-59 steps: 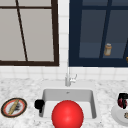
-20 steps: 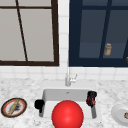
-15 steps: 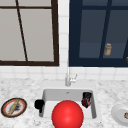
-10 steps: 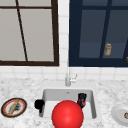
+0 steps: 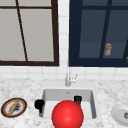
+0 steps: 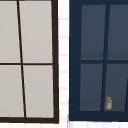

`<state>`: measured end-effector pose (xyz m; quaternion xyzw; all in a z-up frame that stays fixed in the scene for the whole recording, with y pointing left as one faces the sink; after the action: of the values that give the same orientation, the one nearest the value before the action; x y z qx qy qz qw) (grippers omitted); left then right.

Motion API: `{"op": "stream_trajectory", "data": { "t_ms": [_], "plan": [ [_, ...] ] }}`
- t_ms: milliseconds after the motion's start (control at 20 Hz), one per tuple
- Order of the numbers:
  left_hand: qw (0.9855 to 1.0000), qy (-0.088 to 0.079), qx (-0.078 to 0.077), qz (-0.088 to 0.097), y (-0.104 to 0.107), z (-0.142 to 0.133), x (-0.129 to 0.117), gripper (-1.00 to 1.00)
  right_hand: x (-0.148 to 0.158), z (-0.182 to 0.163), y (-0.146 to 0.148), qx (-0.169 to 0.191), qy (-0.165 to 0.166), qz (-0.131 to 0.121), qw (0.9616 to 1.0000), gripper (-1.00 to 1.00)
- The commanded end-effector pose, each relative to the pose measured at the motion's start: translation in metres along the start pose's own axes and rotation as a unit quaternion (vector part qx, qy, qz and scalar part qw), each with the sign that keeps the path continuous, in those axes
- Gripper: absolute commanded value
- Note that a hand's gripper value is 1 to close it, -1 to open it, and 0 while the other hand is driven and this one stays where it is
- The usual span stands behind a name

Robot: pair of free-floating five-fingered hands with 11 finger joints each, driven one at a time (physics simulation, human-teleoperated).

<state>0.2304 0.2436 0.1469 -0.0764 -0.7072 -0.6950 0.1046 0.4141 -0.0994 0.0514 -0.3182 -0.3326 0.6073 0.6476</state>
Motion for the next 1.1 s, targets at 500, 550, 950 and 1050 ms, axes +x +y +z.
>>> {"op": "stream_trajectory", "data": {
  "t_ms": [500, 550, 950, 1050],
  "plan": [
    [1.0, 0.0, 0.0, 0.0, 0.0, 0.0, 0.0, 0.0, 0.006, -0.087, 0.06, -0.109, 0.015, -0.004, 0.9939, 1.0],
    [1.0, 0.0, 0.0, 0.0, 0.0, 0.0, 0.0, 0.0, 0.01, -0.088, 0.066, -0.124, 0.021, -0.005, 0.9921, 1.0],
    [1.0, 0.0, 0.0, 0.0, 0.0, 0.0, 0.0, 0.0, 0.005, -0.15, 0.076, -0.141, 0.029, 0.028, 0.9891, 1.0],
    [1.0, 0.0, 0.0, 0.0, 0.0, 0.0, 0.0, 0.0, 0.003, -0.159, 0.068, -0.103, 0.015, 0.018, 0.9944, 1.0]
  ]
}}
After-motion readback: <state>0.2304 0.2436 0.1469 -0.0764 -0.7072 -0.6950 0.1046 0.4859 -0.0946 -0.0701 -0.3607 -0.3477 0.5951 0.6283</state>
